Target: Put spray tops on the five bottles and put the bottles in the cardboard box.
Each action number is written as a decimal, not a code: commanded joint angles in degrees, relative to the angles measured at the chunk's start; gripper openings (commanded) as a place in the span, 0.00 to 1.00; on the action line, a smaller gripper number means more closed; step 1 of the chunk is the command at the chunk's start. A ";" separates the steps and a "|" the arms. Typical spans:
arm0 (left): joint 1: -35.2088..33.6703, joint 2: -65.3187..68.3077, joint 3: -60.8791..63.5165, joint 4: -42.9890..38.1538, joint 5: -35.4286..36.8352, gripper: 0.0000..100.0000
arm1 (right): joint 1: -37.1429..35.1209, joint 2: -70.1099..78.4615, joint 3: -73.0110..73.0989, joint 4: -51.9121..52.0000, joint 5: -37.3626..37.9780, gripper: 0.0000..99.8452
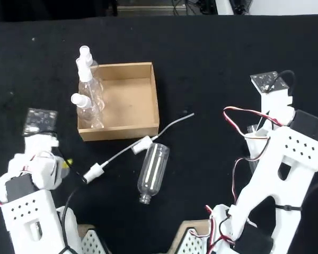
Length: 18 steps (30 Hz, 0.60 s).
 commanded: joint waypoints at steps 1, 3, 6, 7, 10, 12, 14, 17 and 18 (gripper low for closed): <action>8.31 -0.26 -4.18 5.71 7.30 0.28 | -1.05 -2.95 -0.31 -1.05 -0.35 0.01; 15.25 -0.26 -4.00 8.26 7.38 0.28 | -1.05 -2.95 -0.31 -1.05 -0.35 0.01; 22.64 -0.26 -4.00 9.41 9.23 0.28 | -1.05 -2.95 -0.22 -1.05 -0.35 0.01; 23.87 -0.26 -4.00 9.14 11.60 0.28 | -1.05 -2.95 -0.22 -1.05 -0.35 0.01; 26.24 0.18 -2.68 5.80 17.93 0.28 | -1.05 -2.95 -0.22 -1.05 -0.35 0.01; 26.86 0.35 0.04 2.81 18.90 0.28 | -1.05 -2.95 -0.22 -1.05 -0.35 0.01; 27.47 0.35 3.91 -0.09 19.08 0.28 | -1.05 -2.95 -0.22 -1.05 -0.35 0.01; 27.03 0.35 8.13 -2.64 18.64 0.28 | -1.05 -2.95 -0.22 -1.05 -0.35 0.01; 26.24 0.18 9.10 -2.90 18.64 0.28 | -1.05 -2.95 -0.22 -1.05 -0.35 0.01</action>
